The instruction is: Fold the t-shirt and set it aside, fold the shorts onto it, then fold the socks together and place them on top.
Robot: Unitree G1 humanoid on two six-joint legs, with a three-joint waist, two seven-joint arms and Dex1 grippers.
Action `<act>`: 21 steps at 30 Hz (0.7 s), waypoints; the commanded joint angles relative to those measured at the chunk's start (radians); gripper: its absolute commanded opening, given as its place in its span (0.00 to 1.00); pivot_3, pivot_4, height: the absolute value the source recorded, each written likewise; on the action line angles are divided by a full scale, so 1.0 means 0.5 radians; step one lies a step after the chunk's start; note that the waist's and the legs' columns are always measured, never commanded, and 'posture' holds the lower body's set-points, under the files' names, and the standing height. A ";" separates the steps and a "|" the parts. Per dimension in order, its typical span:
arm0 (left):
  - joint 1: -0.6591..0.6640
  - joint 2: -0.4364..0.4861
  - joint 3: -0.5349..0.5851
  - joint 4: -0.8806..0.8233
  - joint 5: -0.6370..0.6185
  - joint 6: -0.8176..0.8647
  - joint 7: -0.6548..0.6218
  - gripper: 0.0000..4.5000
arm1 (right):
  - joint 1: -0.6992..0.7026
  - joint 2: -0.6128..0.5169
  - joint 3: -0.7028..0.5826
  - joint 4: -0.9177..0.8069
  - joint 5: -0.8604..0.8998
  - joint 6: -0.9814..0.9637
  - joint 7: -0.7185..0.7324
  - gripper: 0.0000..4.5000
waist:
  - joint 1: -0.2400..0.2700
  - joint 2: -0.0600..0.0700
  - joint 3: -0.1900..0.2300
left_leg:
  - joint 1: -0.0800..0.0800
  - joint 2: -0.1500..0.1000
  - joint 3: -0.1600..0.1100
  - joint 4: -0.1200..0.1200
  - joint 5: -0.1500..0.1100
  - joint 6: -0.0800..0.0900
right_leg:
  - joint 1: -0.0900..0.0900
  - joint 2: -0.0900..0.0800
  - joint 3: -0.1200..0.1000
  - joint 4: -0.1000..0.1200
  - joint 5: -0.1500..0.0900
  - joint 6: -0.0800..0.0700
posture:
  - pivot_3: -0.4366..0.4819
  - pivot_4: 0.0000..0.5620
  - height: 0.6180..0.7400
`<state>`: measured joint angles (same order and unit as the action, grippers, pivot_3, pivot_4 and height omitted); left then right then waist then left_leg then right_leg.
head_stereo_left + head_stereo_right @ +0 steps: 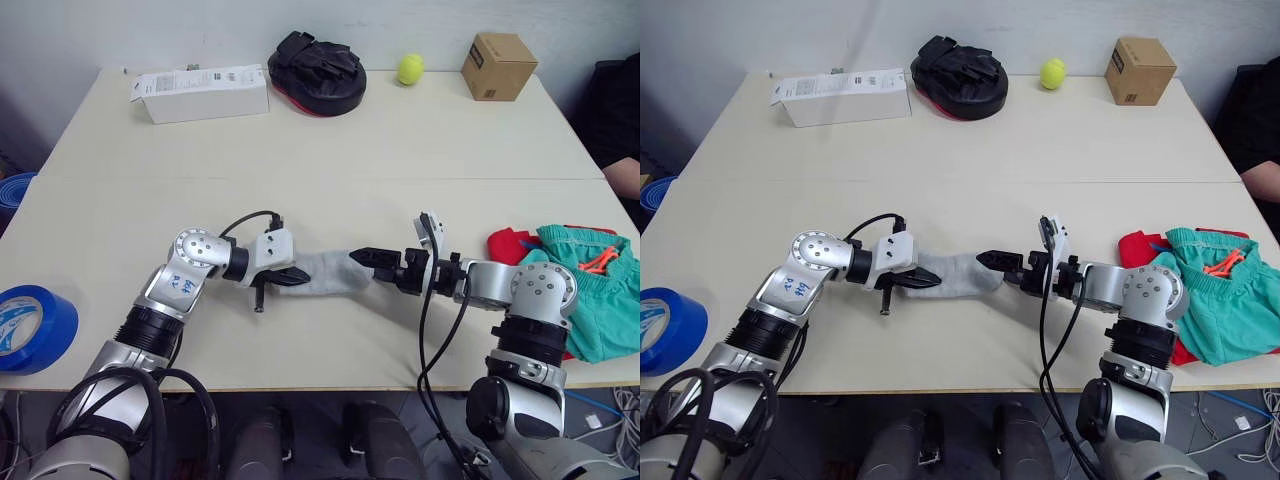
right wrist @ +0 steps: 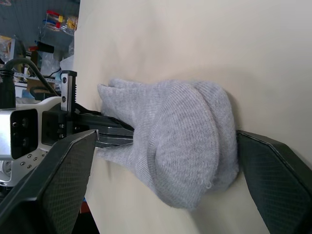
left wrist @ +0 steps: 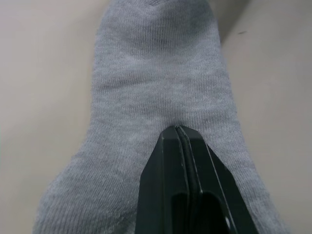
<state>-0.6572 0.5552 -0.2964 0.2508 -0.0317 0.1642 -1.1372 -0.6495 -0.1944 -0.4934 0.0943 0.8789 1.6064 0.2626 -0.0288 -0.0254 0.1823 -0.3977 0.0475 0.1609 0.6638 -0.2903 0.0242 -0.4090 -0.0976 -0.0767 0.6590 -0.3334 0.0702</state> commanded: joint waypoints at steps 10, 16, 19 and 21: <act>0.028 0.011 -0.018 0.001 0.040 -0.011 0.002 0.00 | 0.070 0.052 0.019 -0.070 -0.061 0.011 -0.002 0.44 | -0.003 0.000 0.000 | -0.003 0.000 0.000 -0.002 0.000 0.000 | -0.003 0.000 0.000 -0.001 0.000 0.000 | 0.48 0.27 1.00; 0.009 -0.034 -0.019 0.015 0.031 0.010 0.024 0.00 | 0.082 -0.073 0.156 -0.228 -0.059 0.003 0.060 0.00 | 0.002 0.001 0.001 | -0.007 0.000 0.000 -0.001 0.000 0.000 | -0.006 0.000 0.000 -0.001 0.000 0.000 | 0.48 0.27 1.00; -0.008 -0.069 -0.021 0.025 0.028 0.015 0.037 0.00 | 0.087 -0.200 0.314 -0.347 -0.057 -0.040 0.150 0.00 | 0.004 0.002 0.001 | -0.009 -0.001 -0.002 -0.001 0.000 0.000 | -0.007 -0.002 -0.001 -0.003 0.000 0.000 | 0.48 0.27 1.00; -0.035 -0.115 -0.026 0.051 0.033 0.007 0.060 0.00 | 0.049 -0.283 0.408 -0.414 -0.056 -0.065 0.201 0.00 | 0.004 0.002 0.001 | -0.010 -0.001 -0.002 -0.001 0.000 0.001 | -0.007 -0.002 -0.002 -0.004 0.000 0.001 | 0.48 0.27 1.00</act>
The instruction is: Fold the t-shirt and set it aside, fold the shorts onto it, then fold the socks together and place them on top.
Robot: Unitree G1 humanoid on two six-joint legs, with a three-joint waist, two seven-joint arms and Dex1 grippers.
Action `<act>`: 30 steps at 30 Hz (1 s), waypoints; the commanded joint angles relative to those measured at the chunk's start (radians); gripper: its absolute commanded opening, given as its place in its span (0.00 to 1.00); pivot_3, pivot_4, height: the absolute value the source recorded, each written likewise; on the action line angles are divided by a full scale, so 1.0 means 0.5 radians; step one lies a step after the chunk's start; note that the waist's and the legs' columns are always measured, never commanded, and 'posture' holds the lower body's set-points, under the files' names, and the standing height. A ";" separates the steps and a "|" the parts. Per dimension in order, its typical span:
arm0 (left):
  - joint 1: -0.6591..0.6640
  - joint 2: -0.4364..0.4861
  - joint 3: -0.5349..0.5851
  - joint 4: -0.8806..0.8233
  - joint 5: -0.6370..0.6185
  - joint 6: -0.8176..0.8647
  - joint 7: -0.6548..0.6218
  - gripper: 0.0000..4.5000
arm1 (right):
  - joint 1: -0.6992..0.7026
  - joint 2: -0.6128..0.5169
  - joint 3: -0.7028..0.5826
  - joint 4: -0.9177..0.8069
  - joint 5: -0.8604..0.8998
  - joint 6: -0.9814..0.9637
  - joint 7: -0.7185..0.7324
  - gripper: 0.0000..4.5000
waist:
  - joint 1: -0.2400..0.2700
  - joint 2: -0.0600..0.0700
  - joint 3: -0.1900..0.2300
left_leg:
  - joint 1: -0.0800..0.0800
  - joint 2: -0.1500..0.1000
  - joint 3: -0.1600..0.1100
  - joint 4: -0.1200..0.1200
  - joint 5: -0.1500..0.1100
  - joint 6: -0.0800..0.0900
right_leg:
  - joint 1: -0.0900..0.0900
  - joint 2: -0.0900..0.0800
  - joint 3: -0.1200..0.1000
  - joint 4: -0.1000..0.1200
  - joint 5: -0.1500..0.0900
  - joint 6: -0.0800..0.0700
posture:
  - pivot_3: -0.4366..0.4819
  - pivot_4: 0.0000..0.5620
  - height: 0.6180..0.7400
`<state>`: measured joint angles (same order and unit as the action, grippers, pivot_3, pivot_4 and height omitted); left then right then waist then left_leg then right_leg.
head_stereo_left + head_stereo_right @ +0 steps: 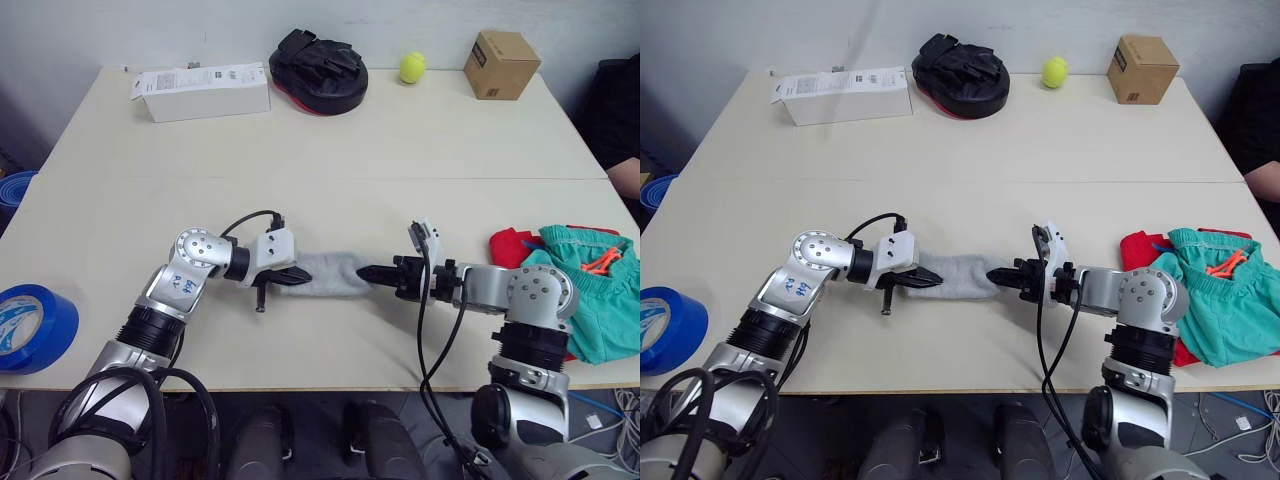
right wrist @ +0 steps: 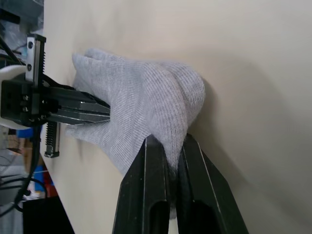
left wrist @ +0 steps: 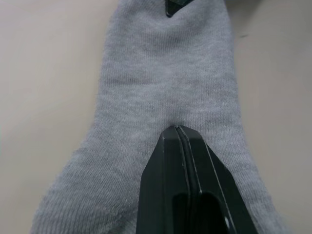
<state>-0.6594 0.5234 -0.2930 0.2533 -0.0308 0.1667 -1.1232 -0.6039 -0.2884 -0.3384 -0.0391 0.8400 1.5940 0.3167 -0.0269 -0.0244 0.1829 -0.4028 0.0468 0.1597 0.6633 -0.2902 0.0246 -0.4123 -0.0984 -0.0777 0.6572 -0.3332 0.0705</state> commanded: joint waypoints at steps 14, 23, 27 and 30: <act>-0.036 -0.186 -0.031 0.117 0.064 -0.034 0.128 0.00 | -0.267 -0.186 0.437 -0.388 0.017 -0.044 0.197 0.00 | -0.002 0.000 0.000 | -0.002 0.001 0.000 0.000 0.000 0.000 | -0.002 0.001 -0.002 -0.001 0.000 0.000 | 0.48 0.27 1.00; -0.002 -0.198 -0.027 0.106 0.062 -0.035 0.158 0.00 | -0.336 0.052 0.499 -0.277 -0.081 0.007 0.137 0.00 | -0.002 0.000 0.000 | -0.002 0.001 -0.001 0.001 0.000 0.000 | -0.002 0.000 -0.003 0.000 0.000 0.000 | 0.48 0.27 1.00; 0.006 -0.184 -0.007 0.084 0.054 -0.022 0.172 0.00 | -0.313 0.028 0.632 -0.225 -0.188 -0.130 0.148 0.00 | -0.004 0.000 0.000 | -0.002 0.001 -0.001 0.001 0.000 0.000 | -0.002 0.000 -0.003 0.000 0.000 0.001 | 0.48 0.27 1.00; 0.033 -0.152 0.028 0.025 0.034 0.014 0.181 0.00 | -0.321 0.027 0.696 -0.182 -0.240 -0.220 0.175 0.00 | -0.005 0.000 0.000 | -0.002 0.001 -0.001 0.000 0.000 0.000 | -0.002 0.000 -0.003 -0.001 0.000 0.001 | 0.48 0.27 1.00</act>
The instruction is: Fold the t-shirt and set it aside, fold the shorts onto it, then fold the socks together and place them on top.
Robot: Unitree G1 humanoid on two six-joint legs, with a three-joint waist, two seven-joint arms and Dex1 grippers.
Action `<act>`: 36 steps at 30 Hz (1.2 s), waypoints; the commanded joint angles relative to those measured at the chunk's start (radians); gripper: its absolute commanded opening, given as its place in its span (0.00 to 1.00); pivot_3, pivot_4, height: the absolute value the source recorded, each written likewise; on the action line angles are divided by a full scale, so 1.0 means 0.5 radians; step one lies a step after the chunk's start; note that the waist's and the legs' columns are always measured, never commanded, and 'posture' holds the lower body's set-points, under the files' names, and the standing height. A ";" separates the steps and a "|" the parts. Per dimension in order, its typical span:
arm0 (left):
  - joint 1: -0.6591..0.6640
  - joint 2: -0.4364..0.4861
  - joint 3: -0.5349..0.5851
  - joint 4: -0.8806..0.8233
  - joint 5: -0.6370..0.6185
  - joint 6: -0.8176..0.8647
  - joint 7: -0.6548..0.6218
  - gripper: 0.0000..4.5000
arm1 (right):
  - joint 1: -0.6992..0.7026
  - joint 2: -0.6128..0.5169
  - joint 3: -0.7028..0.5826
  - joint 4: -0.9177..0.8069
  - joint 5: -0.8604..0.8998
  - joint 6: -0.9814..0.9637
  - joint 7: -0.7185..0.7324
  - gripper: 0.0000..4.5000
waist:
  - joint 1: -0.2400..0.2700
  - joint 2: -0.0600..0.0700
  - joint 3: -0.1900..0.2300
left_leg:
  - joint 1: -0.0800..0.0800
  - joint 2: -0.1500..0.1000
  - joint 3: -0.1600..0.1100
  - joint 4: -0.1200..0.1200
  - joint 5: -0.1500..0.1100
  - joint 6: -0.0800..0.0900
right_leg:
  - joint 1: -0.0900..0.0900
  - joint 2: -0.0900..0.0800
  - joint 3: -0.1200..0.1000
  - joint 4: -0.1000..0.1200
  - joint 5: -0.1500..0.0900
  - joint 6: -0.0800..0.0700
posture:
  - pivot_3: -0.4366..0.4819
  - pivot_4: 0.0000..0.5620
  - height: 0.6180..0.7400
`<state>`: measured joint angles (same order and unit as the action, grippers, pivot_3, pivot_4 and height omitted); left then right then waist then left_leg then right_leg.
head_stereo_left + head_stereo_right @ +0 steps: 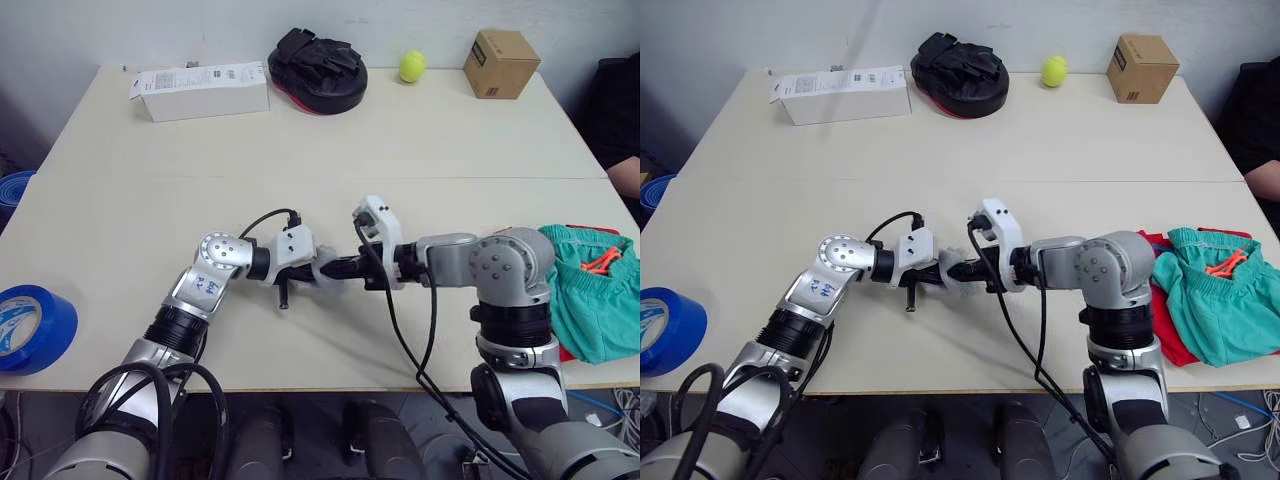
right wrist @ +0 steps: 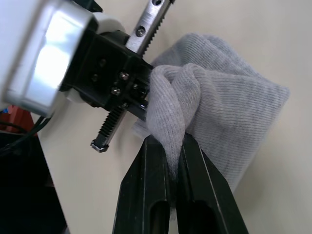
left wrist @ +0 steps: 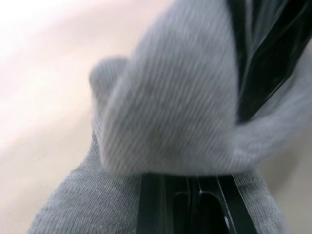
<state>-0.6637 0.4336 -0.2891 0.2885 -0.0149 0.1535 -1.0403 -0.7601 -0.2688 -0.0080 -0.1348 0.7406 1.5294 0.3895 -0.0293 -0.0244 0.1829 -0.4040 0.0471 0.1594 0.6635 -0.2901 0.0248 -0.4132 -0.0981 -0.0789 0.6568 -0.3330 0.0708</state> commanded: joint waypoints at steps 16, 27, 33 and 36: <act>0.331 0.275 0.259 -0.586 -0.176 0.383 0.061 0.09 | -0.041 -0.005 0.195 0.110 -0.104 -0.306 0.223 0.13 | -0.024 0.000 0.000 | 0.000 0.002 0.000 -0.002 0.000 -0.001 | -0.001 0.002 0.000 0.000 0.000 0.000 | 0.48 0.27 1.00; 0.595 0.596 0.620 -1.005 -0.418 0.692 0.078 0.76 | -0.054 0.024 0.304 0.121 -0.074 -0.387 0.433 0.89 | -0.044 0.001 0.001 | -0.001 0.002 -0.001 -0.005 0.000 -0.002 | -0.002 0.002 0.001 0.000 0.000 0.000 | 0.48 0.27 1.00; 0.640 0.640 0.660 -1.084 -0.465 0.743 0.131 0.99 | -0.062 -0.023 0.331 0.105 -0.035 -0.413 0.596 1.00 | -0.042 0.001 0.001 | -0.001 0.001 -0.002 -0.005 0.000 -0.003 | -0.002 0.001 0.001 -0.001 0.000 0.000 | 0.48 0.27 1.00; 0.621 0.632 0.649 -1.105 -0.486 0.757 0.154 0.99 | -0.083 -0.097 0.259 0.046 0.030 -0.378 0.678 1.00 | -0.041 0.001 0.001 | -0.002 0.001 -0.002 -0.005 -0.001 -0.002 | -0.002 0.000 0.001 -0.001 0.000 0.000 | 0.48 0.27 1.00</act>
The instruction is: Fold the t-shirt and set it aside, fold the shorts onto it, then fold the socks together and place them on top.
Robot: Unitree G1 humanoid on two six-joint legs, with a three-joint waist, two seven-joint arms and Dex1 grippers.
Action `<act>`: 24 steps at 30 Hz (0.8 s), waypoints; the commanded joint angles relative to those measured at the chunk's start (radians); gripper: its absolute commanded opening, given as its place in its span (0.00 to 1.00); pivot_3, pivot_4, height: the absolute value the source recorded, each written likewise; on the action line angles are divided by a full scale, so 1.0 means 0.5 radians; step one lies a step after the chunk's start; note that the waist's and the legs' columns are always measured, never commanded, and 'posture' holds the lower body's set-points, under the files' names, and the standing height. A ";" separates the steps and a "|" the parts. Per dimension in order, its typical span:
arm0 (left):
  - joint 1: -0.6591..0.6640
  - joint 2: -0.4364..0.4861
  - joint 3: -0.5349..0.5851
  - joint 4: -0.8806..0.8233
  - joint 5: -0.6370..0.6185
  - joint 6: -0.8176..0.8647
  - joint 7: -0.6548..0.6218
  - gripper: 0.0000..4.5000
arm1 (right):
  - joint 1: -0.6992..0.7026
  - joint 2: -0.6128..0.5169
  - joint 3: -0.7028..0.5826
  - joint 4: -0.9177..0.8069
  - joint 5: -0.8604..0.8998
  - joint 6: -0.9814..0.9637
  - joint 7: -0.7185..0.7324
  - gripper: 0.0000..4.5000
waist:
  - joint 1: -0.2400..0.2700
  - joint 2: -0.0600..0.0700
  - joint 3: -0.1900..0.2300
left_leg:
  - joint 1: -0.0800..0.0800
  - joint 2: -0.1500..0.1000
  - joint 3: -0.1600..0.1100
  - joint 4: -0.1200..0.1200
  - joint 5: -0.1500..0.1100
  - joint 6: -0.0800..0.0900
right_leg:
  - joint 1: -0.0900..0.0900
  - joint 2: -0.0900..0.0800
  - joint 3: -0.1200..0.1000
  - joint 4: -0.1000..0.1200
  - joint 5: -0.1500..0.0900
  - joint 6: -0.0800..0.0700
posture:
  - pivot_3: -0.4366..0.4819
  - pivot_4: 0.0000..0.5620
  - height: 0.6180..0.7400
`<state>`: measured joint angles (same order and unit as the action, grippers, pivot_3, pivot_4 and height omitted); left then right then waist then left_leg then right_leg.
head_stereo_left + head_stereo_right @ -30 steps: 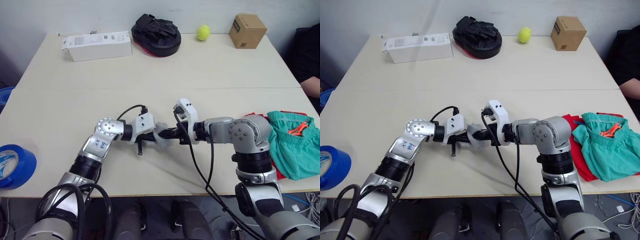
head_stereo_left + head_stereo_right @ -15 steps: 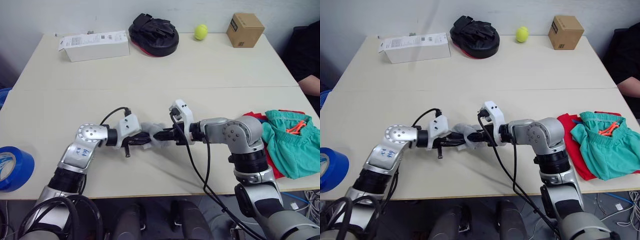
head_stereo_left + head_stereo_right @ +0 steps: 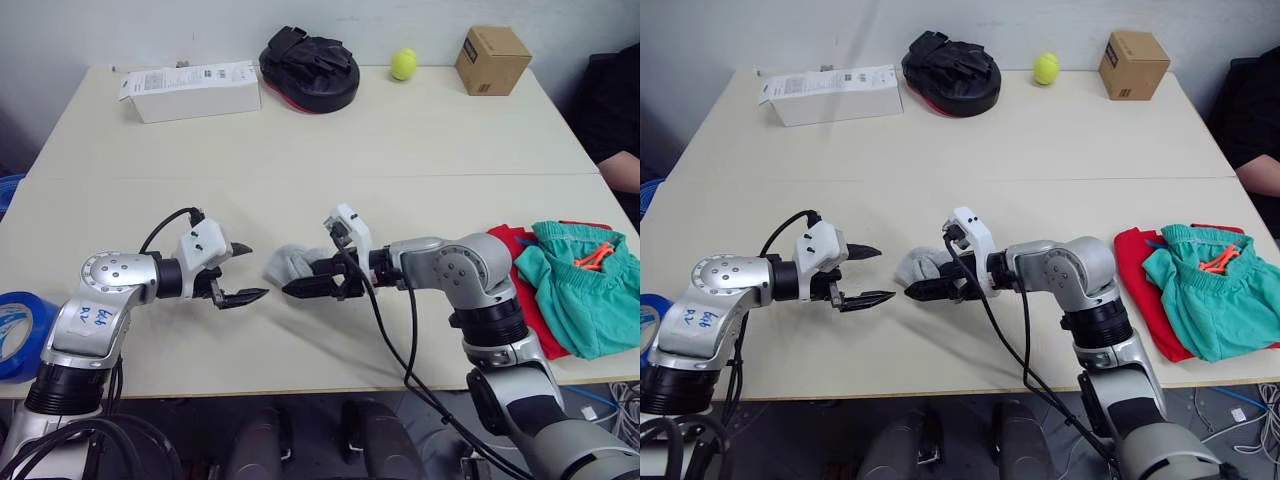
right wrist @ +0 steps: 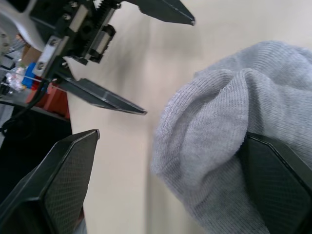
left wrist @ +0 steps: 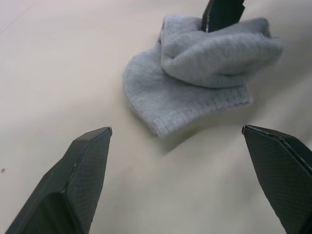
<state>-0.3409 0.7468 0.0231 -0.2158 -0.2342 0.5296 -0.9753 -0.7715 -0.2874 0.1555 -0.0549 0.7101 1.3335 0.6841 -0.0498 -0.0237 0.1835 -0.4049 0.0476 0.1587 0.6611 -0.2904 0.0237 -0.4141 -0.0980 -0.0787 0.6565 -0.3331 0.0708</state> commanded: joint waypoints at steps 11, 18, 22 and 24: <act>-0.094 -0.039 -0.041 -0.106 -0.098 -0.012 0.048 0.99 | -0.150 -0.196 -0.523 0.169 0.225 0.299 0.010 1.00 | -0.001 0.000 0.000 | 0.000 0.000 0.001 -0.002 0.000 0.000 | 0.000 0.000 0.000 0.000 0.000 0.000 | 0.48 0.27 1.00; -0.120 -0.015 -0.023 -0.172 -0.157 0.030 0.035 0.99 | -0.172 -0.210 -0.351 0.583 0.064 0.173 0.086 1.00 | -0.005 0.000 0.000 | 0.000 0.000 0.002 -0.003 0.000 0.000 | -0.001 0.001 0.001 -0.003 0.000 0.000 | 0.48 0.27 1.00; -0.099 0.016 0.011 -0.238 -0.196 0.074 0.047 0.99 | -0.168 -0.188 -0.131 0.728 -0.052 0.014 0.223 1.00 | -0.008 0.000 0.000 | 0.000 0.001 0.002 -0.003 0.000 -0.001 | -0.001 0.003 0.001 -0.003 0.000 0.000 | 0.48 0.27 1.00; -0.084 0.029 0.025 -0.266 -0.212 0.092 0.058 0.99 | -0.193 -0.142 -0.068 0.813 -0.091 -0.038 0.269 1.00 | -0.011 0.000 0.000 | 0.001 0.001 0.002 -0.003 0.000 -0.001 | 0.000 0.003 0.001 -0.003 0.000 0.000 | 0.48 0.27 1.00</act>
<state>-0.3840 0.7497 0.0033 -0.3076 -0.3155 0.5701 -0.9525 -0.8597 -0.3780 0.0872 0.3268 0.6798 1.3340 0.7958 -0.0552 -0.0235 0.1836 -0.4044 0.0480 0.1598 0.6596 -0.2902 0.0233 -0.4141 -0.0967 -0.0780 0.6551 -0.3331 0.0708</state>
